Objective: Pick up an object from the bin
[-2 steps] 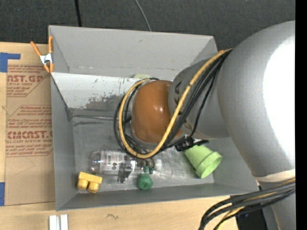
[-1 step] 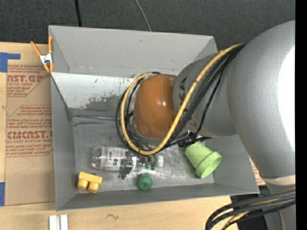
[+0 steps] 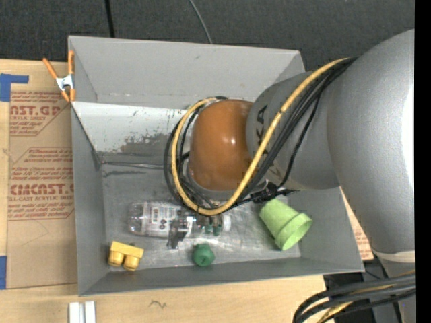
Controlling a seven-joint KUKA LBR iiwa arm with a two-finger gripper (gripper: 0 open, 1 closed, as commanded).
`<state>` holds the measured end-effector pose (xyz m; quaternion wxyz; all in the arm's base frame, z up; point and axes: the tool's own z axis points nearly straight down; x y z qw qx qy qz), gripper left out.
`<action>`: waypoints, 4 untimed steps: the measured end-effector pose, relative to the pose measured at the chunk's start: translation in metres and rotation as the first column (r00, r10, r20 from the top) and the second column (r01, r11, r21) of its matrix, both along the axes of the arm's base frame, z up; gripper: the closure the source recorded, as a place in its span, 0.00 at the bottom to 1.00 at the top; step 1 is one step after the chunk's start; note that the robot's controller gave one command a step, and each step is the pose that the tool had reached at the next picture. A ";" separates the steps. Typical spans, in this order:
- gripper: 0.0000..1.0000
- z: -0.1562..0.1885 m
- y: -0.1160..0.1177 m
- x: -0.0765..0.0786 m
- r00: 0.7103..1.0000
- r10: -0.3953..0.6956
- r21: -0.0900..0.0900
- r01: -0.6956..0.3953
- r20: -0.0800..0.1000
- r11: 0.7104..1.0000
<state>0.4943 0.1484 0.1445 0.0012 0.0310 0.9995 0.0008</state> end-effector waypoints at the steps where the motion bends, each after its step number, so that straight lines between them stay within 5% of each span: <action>1: 1.00 0.008 0.000 -0.001 1.000 0.000 -0.002 0.000 -0.005 1.000; 4: 1.00 0.039 0.000 0.000 1.000 0.000 0.000 0.000 -0.001 1.000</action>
Offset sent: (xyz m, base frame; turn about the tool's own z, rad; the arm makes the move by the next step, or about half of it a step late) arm 0.0000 -0.0001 0.0023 0.0000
